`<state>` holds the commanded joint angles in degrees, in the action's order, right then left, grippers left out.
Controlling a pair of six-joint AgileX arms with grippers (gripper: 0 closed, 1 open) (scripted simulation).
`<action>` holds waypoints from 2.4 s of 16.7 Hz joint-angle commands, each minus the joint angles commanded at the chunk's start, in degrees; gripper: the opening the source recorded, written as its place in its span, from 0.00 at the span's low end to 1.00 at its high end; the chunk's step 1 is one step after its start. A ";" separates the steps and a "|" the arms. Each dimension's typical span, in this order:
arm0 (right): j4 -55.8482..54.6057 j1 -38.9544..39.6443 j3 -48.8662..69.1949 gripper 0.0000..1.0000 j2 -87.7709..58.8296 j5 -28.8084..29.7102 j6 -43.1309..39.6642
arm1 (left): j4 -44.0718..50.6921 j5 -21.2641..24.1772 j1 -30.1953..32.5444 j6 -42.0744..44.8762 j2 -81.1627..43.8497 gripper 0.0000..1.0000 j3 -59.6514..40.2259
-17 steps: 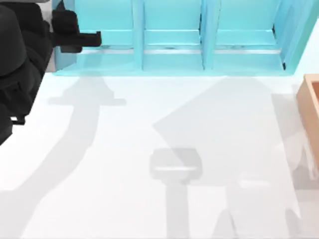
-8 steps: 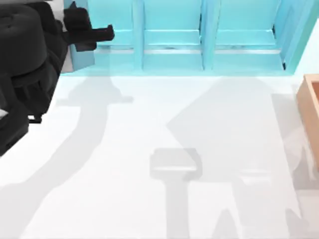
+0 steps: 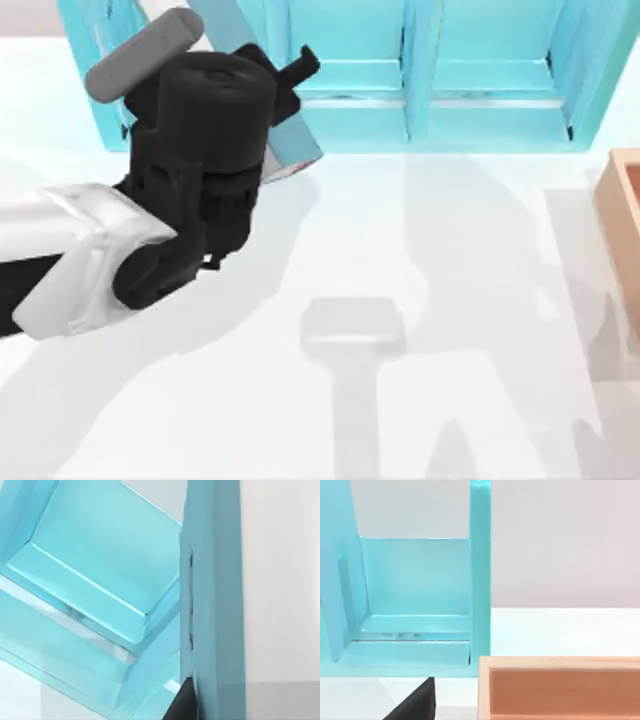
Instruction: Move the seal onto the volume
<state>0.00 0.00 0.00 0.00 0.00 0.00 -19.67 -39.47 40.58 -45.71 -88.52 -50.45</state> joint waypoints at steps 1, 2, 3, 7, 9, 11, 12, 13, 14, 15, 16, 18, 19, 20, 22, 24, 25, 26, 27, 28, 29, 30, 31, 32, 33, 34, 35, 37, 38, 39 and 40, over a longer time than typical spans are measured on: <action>0.00 0.00 0.00 1.00 0.00 0.00 0.00 | 0.38 -1.94 1.63 -5.57 -2.37 0.00 -0.95; 0.00 0.00 0.00 1.00 0.00 0.00 0.00 | 0.77 -3.89 3.29 -11.23 -4.74 0.00 -1.91; 0.00 0.00 0.00 1.00 0.00 0.00 0.00 | 1.15 -5.81 4.94 -16.93 -7.08 0.00 -2.88; 0.00 0.00 0.00 1.00 0.00 0.00 0.00 | 2.47 -13.09 11.39 -39.21 -15.84 0.00 -6.85; 0.00 0.00 0.00 1.00 0.00 0.00 0.00 | 2.92 -16.27 14.30 -49.34 -19.57 0.00 -8.86; 0.00 0.00 0.00 1.00 0.00 0.00 0.00 | 3.20 -19.04 16.87 -58.27 -22.74 0.00 -10.78; 0.00 0.00 0.00 1.00 0.00 0.00 0.00 | 3.29 -20.26 18.00 -62.15 -24.09 0.00 -11.68; 0.00 0.00 0.00 1.00 0.00 0.00 0.00 | 3.34 -21.35 19.01 -65.59 -25.26 0.00 -12.51; 0.00 0.00 0.00 1.00 0.00 0.00 0.00 | 3.37 -22.29 19.88 -68.54 -26.26 0.00 -13.26; 0.00 0.00 0.00 1.00 0.00 0.00 0.00 | 3.37 -23.08 20.60 -70.96 -27.07 0.00 -13.90; 0.00 0.00 0.00 1.00 0.00 0.00 0.00 | 3.36 -23.70 21.15 -72.80 -27.69 0.00 -14.42; 0.00 0.00 0.00 1.00 0.00 0.00 0.00 | 3.34 -24.35 21.73 -74.66 -28.33 0.00 -14.98; 0.00 0.00 0.00 1.00 0.00 0.00 0.00 | 3.34 -24.35 21.73 -74.66 -28.33 0.00 -14.98; 0.00 0.00 0.00 1.00 0.00 0.00 0.00 | 3.34 -24.35 21.73 -74.66 -28.33 0.00 -14.98; 0.00 0.00 0.00 1.00 0.00 0.00 0.00 | 3.34 -24.35 21.73 -74.66 -28.33 0.00 -14.98; 0.00 0.00 0.00 1.00 0.00 0.00 0.00 | 3.59 -24.20 21.57 -74.69 -28.25 0.00 -14.56; 0.00 0.00 0.00 1.00 0.00 0.00 0.00 | 3.74 -24.36 21.75 -74.89 -28.15 0.00 -14.57; 0.00 0.00 0.00 1.00 0.00 0.00 0.00 | 3.89 -24.51 21.93 -75.08 -28.06 0.00 -14.58; 0.00 0.00 0.00 1.00 0.00 0.00 0.00 | 4.04 -24.67 22.11 -75.28 -27.96 0.00 -14.60; 0.00 0.00 0.00 1.00 0.00 0.00 0.00 | 4.20 -24.83 22.31 -75.48 -27.86 0.00 -14.61; 0.00 0.00 0.00 1.00 0.00 0.00 0.00 | 4.25 -24.87 22.35 -75.53 -27.82 0.00 -14.61; 0.00 0.00 0.00 1.00 0.00 0.00 0.00 | 4.25 -24.87 22.35 -75.53 -27.82 0.00 -14.61; 0.00 0.00 0.00 1.00 0.00 0.00 0.00 | 4.32 -24.69 22.08 -75.47 -28.17 0.00 -14.44; 0.00 0.00 0.00 1.00 0.00 0.00 0.00 | 4.10 -24.68 22.12 -75.50 -28.39 0.00 -14.36; 0.00 0.00 0.00 1.00 0.00 0.00 0.00 | 3.29 -24.68 22.15 -75.54 -29.14 0.00 -14.11; 0.00 0.00 0.00 1.00 0.00 0.00 0.00 | 2.24 -24.68 22.12 -75.52 -29.94 0.00 -13.81; 0.00 0.00 0.00 1.00 0.00 0.00 0.00 | 0.98 -24.67 22.13 -75.52 -30.56 0.00 -13.57; 0.00 0.00 0.00 1.00 0.00 0.00 0.00 | -1.35 -24.64 22.11 -75.50 -32.11 0.00 -12.99; 0.00 0.00 0.00 1.00 0.00 0.00 0.00 | -1.78 -24.61 22.08 -75.44 -32.54 0.00 -12.75; 0.00 0.00 0.00 1.00 0.00 0.00 0.00 | -1.80 -24.61 22.08 -75.44 -32.56 0.00 -12.74; 0.00 0.00 0.00 1.00 0.00 0.00 0.00 | -1.80 -24.61 22.08 -75.44 -32.56 0.00 -12.74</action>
<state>0.00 0.00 0.00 0.00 0.00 0.00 -21.46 -64.08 62.66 -121.16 -121.08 -63.18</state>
